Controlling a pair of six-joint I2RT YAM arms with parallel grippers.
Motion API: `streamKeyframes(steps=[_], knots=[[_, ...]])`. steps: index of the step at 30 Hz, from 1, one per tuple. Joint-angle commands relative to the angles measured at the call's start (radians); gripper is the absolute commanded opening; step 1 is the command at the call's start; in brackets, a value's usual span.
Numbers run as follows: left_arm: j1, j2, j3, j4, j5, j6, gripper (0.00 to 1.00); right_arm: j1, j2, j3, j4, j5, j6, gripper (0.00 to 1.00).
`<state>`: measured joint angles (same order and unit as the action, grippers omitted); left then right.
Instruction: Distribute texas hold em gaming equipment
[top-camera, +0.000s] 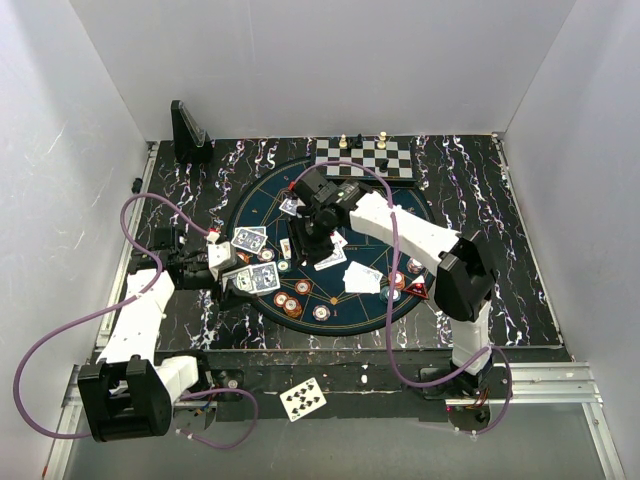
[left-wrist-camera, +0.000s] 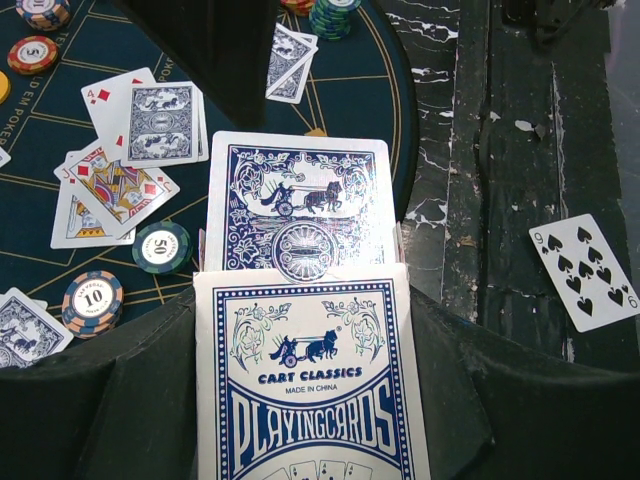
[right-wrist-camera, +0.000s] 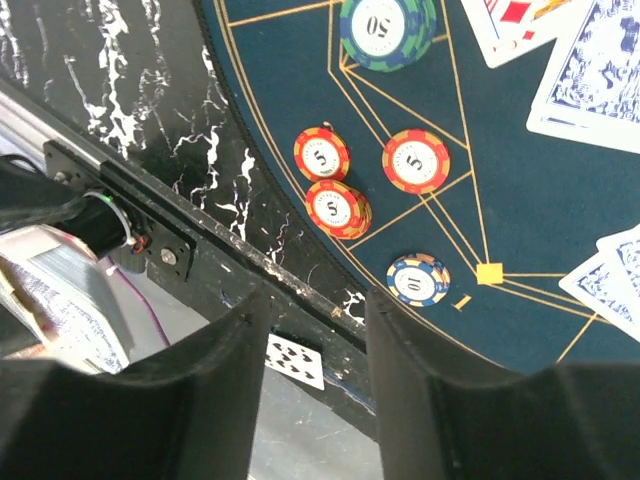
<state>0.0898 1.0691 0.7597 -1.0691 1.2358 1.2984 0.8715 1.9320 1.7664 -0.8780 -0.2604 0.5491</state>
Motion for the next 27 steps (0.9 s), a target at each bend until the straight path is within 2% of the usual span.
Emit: streamKeyframes(steps=[1,7,16,27], knots=[[0.007,-0.02,0.023,0.034,0.06,-0.039,0.0,0.024,0.005,0.048,-0.067,0.095,-0.005,0.46],[0.005,-0.028,0.015,0.074,0.053,-0.079,0.0,0.08,0.025,0.083,-0.075,0.122,-0.011,0.41],[0.007,-0.009,0.026,0.086,0.037,-0.109,0.0,0.124,0.145,0.277,-0.111,0.081,-0.043,0.37],[0.007,0.0,-0.013,0.123,0.024,-0.117,0.0,0.156,0.166,0.312,-0.07,0.024,-0.066,0.37]])
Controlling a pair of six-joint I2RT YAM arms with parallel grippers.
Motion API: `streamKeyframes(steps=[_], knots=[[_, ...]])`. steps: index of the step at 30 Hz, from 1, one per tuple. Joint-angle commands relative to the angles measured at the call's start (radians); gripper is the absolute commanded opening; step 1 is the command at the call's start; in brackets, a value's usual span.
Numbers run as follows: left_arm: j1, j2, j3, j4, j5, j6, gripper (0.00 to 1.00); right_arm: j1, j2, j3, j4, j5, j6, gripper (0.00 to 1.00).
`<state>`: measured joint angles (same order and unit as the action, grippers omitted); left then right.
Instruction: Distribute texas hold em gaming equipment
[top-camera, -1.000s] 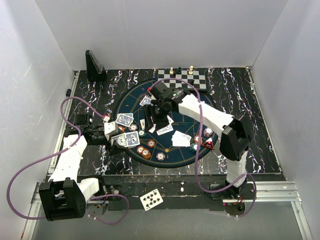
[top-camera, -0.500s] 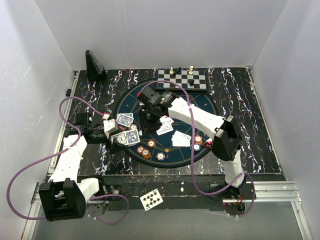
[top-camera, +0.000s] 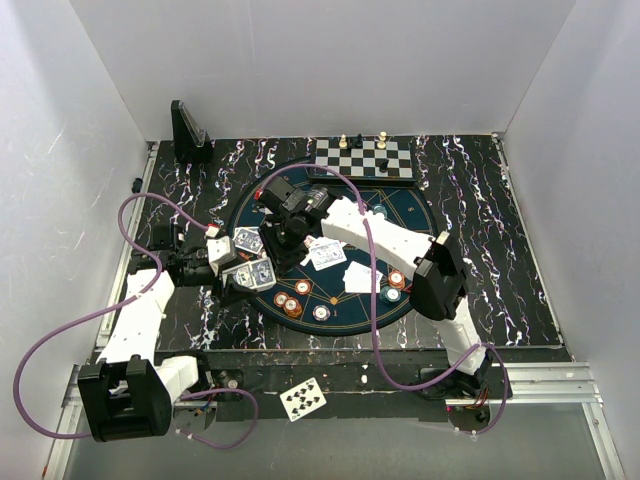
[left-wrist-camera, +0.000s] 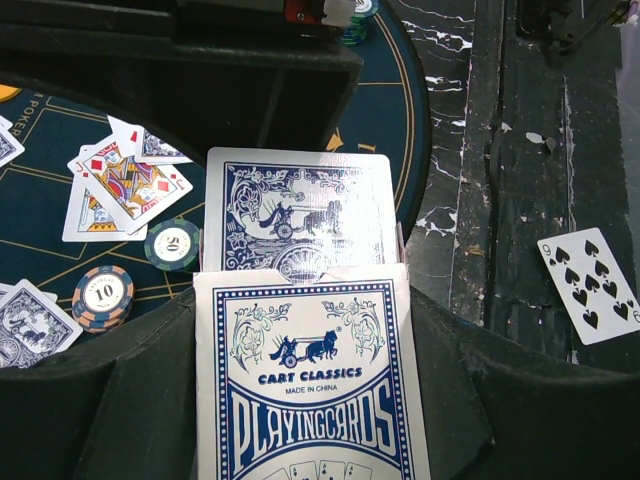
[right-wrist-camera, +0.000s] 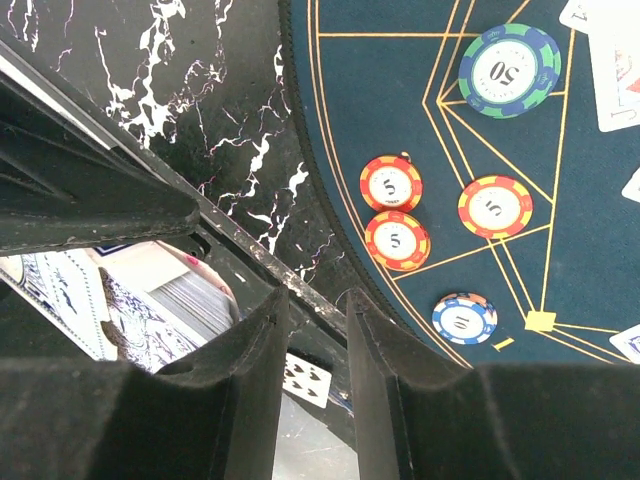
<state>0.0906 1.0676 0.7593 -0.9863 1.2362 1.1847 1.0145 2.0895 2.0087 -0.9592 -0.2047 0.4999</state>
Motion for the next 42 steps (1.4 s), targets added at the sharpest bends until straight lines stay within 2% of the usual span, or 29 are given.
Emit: streamKeyframes(steps=[1,7,13,20,22,23,25,27,29,32,36,41,42], knots=[[0.006,0.002,-0.014,0.044,0.025,-0.007,0.02,0.016,0.018,0.085,0.005,-0.035,-0.018,0.37],[0.006,0.005,-0.012,0.058,0.019,-0.016,0.09,0.025,0.046,0.111,0.007,-0.053,-0.023,0.38],[0.006,0.003,-0.011,0.066,0.011,-0.034,0.12,0.039,0.129,0.24,-0.058,-0.061,-0.031,0.38],[0.006,0.008,0.0,0.023,0.003,-0.004,0.16,0.035,0.116,0.196,-0.07,-0.015,-0.032,0.39],[0.006,0.008,0.006,0.0,-0.003,0.013,0.23,0.027,0.084,0.142,-0.053,-0.002,-0.026,0.38],[0.006,0.009,0.012,-0.023,-0.004,0.036,0.24,0.021,0.07,0.119,-0.038,-0.005,-0.023,0.38],[0.008,0.015,0.028,-0.078,0.0,0.087,0.19,0.013,0.05,0.094,-0.035,0.001,-0.023,0.39],[0.008,0.025,0.043,-0.112,0.002,0.096,0.07,0.0,0.034,0.094,-0.058,0.02,-0.029,0.45],[0.006,0.034,0.046,-0.159,-0.007,0.162,0.0,-0.025,-0.008,0.072,-0.07,0.039,-0.032,0.51],[0.009,0.034,0.012,-0.199,-0.023,0.237,0.0,-0.076,-0.104,-0.031,-0.033,0.047,-0.027,0.61],[0.009,0.051,-0.044,-0.227,-0.09,0.39,0.0,-0.163,-0.241,-0.161,0.01,0.03,-0.012,0.63],[0.011,0.101,-0.045,-0.223,-0.097,0.428,0.0,-0.249,-0.365,-0.281,0.037,0.018,-0.004,0.63],[0.009,0.113,-0.038,-0.224,-0.095,0.435,0.04,-0.261,-0.377,-0.298,0.037,0.013,-0.001,0.63]])
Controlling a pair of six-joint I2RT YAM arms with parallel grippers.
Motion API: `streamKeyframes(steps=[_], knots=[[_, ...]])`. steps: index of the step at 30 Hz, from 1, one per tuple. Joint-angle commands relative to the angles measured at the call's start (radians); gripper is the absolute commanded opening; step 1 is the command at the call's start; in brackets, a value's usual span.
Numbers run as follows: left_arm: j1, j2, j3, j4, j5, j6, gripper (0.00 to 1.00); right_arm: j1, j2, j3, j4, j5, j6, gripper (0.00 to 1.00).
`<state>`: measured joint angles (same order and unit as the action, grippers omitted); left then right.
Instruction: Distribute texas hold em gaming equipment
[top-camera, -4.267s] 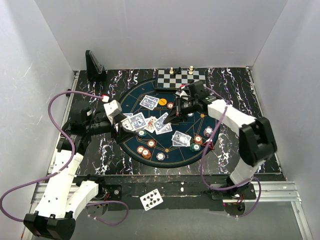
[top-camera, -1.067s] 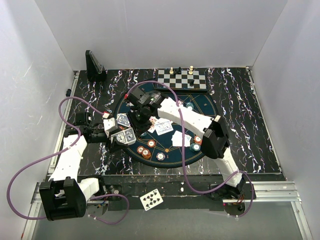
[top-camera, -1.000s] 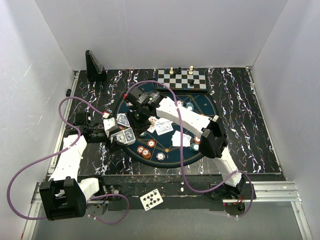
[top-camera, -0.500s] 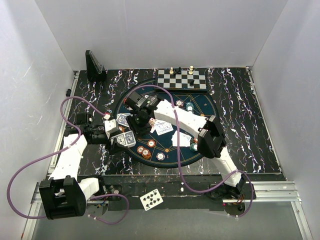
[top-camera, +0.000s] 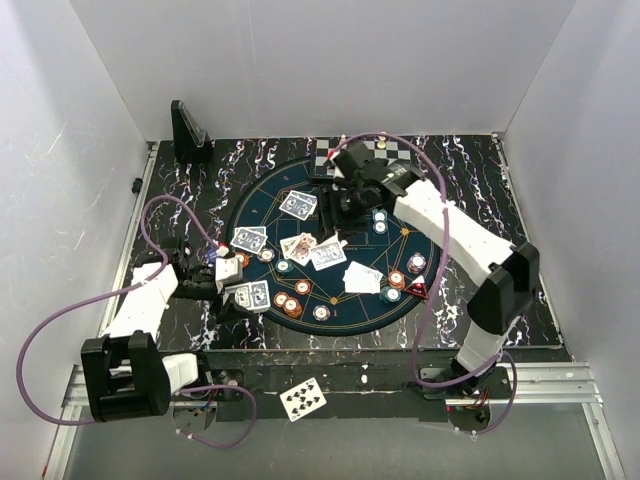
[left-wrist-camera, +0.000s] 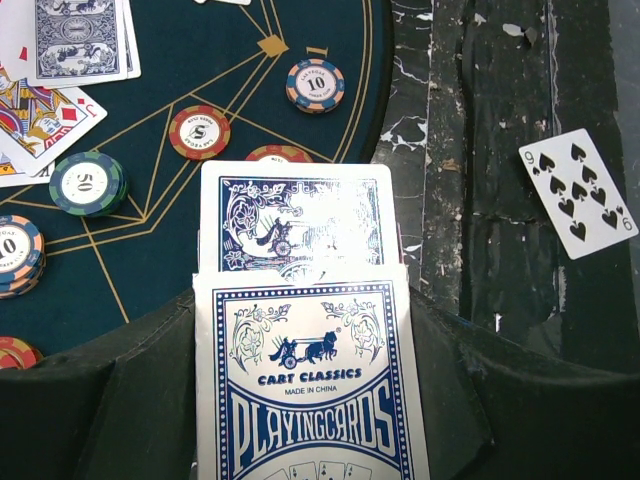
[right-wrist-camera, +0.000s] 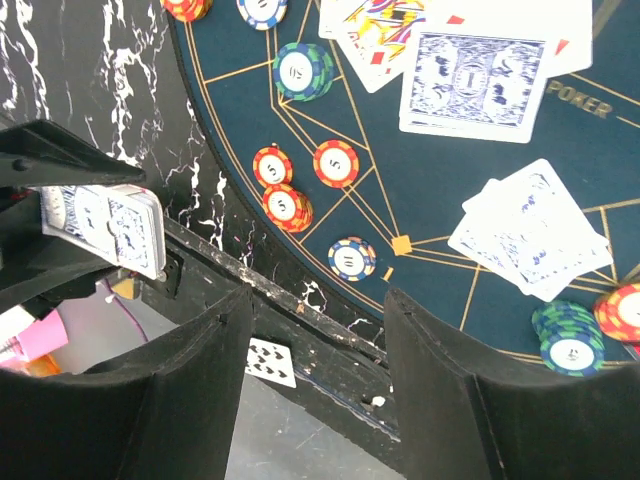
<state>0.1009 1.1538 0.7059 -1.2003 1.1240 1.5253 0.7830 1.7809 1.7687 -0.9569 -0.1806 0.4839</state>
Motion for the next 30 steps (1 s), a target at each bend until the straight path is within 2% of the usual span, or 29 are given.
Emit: streamKeyframes(steps=[1,3,5,7,8,9,17,20,24,28,30], knots=[[-0.001,0.038,0.021,-0.024,0.019,0.114,0.09,-0.034,-0.078,-0.072,0.038,-0.014,0.019,0.63],[0.0,0.056,0.038,-0.047,0.014,0.125,0.24,-0.047,-0.097,-0.097,0.046,-0.017,0.024,0.63],[0.002,0.055,0.043,-0.067,0.013,0.133,0.58,-0.056,-0.113,-0.121,0.052,-0.029,0.031,0.64],[0.002,0.044,0.034,-0.071,0.011,0.141,0.61,-0.068,-0.129,-0.149,0.067,-0.036,0.041,0.65],[0.005,0.031,0.027,-0.07,0.014,0.141,0.73,-0.076,-0.135,-0.166,0.07,-0.043,0.044,0.65],[0.005,0.02,0.021,-0.071,0.016,0.142,0.98,-0.082,-0.14,-0.173,0.072,-0.046,0.045,0.66],[0.017,-0.023,0.05,-0.068,0.025,0.07,0.98,-0.122,-0.187,-0.193,0.053,-0.042,0.047,0.81],[0.023,-0.028,0.115,0.004,0.025,-0.136,0.98,-0.136,-0.204,-0.195,0.047,-0.031,0.042,0.85],[0.028,-0.023,0.225,-0.031,0.007,-0.281,0.98,-0.168,-0.241,-0.228,0.052,-0.033,0.039,0.87],[0.026,-0.014,0.328,0.001,-0.085,-0.604,0.98,-0.224,-0.325,-0.33,0.13,-0.03,0.042,0.88],[0.028,0.016,0.391,-0.047,-0.153,-0.649,0.98,-0.264,-0.372,-0.392,0.181,-0.011,0.032,0.88]])
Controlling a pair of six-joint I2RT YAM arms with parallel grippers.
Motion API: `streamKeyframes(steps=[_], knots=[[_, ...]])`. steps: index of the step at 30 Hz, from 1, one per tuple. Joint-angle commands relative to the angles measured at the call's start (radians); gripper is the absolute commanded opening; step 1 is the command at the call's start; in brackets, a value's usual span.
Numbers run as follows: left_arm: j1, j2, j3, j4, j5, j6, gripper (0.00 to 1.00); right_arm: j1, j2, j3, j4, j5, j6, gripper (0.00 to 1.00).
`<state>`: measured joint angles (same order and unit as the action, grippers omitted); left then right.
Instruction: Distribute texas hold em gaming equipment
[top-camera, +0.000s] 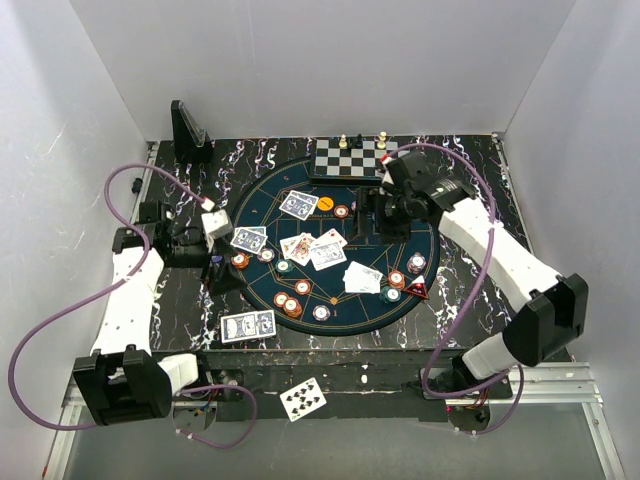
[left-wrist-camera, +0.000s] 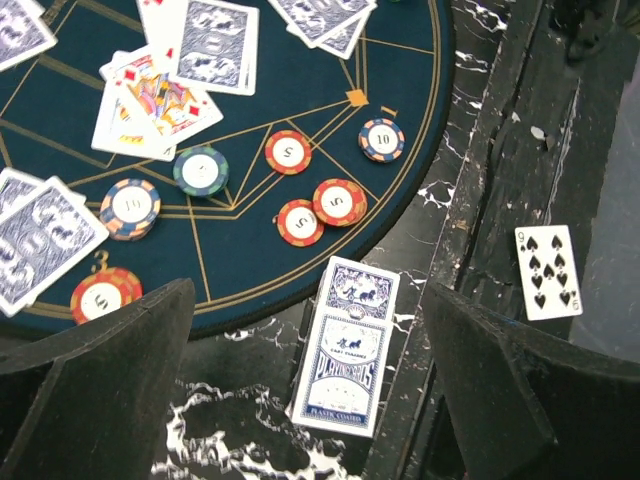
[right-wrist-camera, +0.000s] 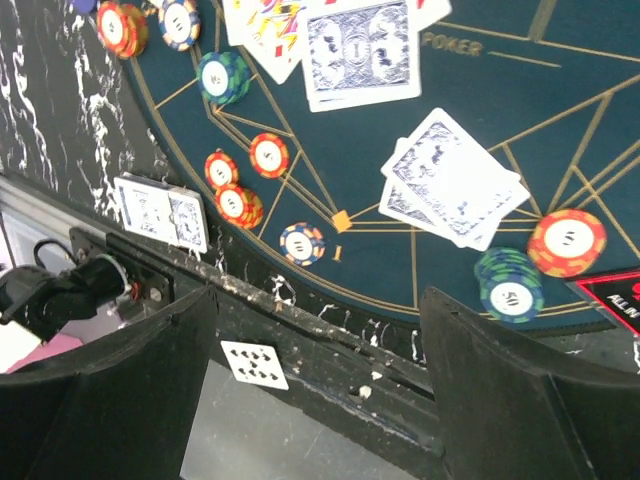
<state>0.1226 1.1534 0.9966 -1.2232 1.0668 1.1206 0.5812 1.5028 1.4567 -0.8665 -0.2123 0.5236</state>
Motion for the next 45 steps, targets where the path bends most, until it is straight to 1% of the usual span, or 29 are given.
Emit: streamKeyframes(steps=[1,3,5,7,9,11,13,15,17,18,20,21,23,25,28,31,35,36,38,39,41,43,45], knots=[[0.005,0.044,0.137,-0.032,-0.147,-0.281,0.98,-0.084,-0.13,-0.111,0.109,0.048,-0.019,0.89],[0.005,0.081,0.163,-0.009,-0.227,-0.391,0.98,-0.125,-0.189,-0.185,0.168,0.099,-0.051,0.89],[0.008,0.114,0.175,-0.009,-0.258,-0.423,0.98,-0.181,-0.245,-0.261,0.234,0.139,-0.062,0.9],[0.008,0.132,0.165,0.022,-0.287,-0.464,0.98,-0.266,-0.271,-0.314,0.239,0.136,-0.057,0.91],[0.008,0.147,0.139,0.083,-0.323,-0.534,0.98,-0.384,-0.282,-0.358,0.244,0.119,-0.04,0.92],[0.012,0.154,0.102,0.151,-0.347,-0.577,0.98,-0.495,-0.305,-0.436,0.306,0.108,-0.025,0.91],[0.017,0.157,0.061,0.259,-0.395,-0.631,0.98,-0.562,-0.332,-0.516,0.38,0.201,-0.01,0.92],[0.02,0.173,0.033,0.335,-0.432,-0.672,0.98,-0.57,-0.358,-0.579,0.473,0.267,-0.037,0.94],[0.022,0.199,0.024,0.404,-0.462,-0.731,0.98,-0.57,-0.384,-0.64,0.568,0.393,-0.049,0.95],[0.023,0.212,0.025,0.439,-0.49,-0.772,0.98,-0.57,-0.389,-0.654,0.604,0.428,-0.072,0.96],[0.023,0.245,0.037,0.478,-0.539,-0.818,0.98,-0.57,-0.377,-0.658,0.632,0.483,-0.105,0.96],[0.026,0.262,0.039,0.49,-0.547,-0.82,0.98,-0.57,-0.365,-0.65,0.623,0.514,-0.108,0.96],[0.035,0.266,0.019,0.548,-0.55,-0.828,0.98,-0.57,-0.355,-0.663,0.667,0.573,-0.115,0.95],[0.04,0.261,-0.009,0.612,-0.55,-0.843,0.98,-0.57,-0.358,-0.714,0.759,0.597,-0.134,0.94],[0.043,0.272,-0.033,0.715,-0.557,-0.922,0.98,-0.57,-0.352,-0.804,0.94,0.59,-0.174,0.94],[0.043,0.31,-0.044,0.836,-0.596,-1.03,0.98,-0.57,-0.316,-0.864,1.044,0.648,-0.214,0.94],[0.042,0.367,-0.006,0.847,-0.656,-1.113,0.98,-0.57,-0.279,-0.894,1.124,0.668,-0.267,0.94],[0.041,0.37,-0.009,0.858,-0.656,-1.142,0.98,-0.57,-0.276,-0.904,1.147,0.672,-0.277,0.94],[0.043,0.339,-0.041,0.898,-0.619,-1.13,0.98,-0.57,-0.273,-0.92,1.193,0.671,-0.28,0.94],[0.043,0.307,-0.068,0.937,-0.595,-1.125,0.98,-0.598,-0.271,-0.929,1.227,0.666,-0.283,0.94],[0.043,0.229,-0.149,1.054,-0.542,-1.041,0.98,-0.604,-0.266,-0.95,1.286,0.637,-0.289,0.93],[0.048,0.146,-0.257,1.216,-0.486,-1.036,0.98,-0.607,-0.256,-0.967,1.337,0.616,-0.29,0.93],[0.048,0.092,-0.382,1.448,-0.455,-1.062,0.98,-0.612,-0.239,-0.973,1.36,0.604,-0.293,0.93]])
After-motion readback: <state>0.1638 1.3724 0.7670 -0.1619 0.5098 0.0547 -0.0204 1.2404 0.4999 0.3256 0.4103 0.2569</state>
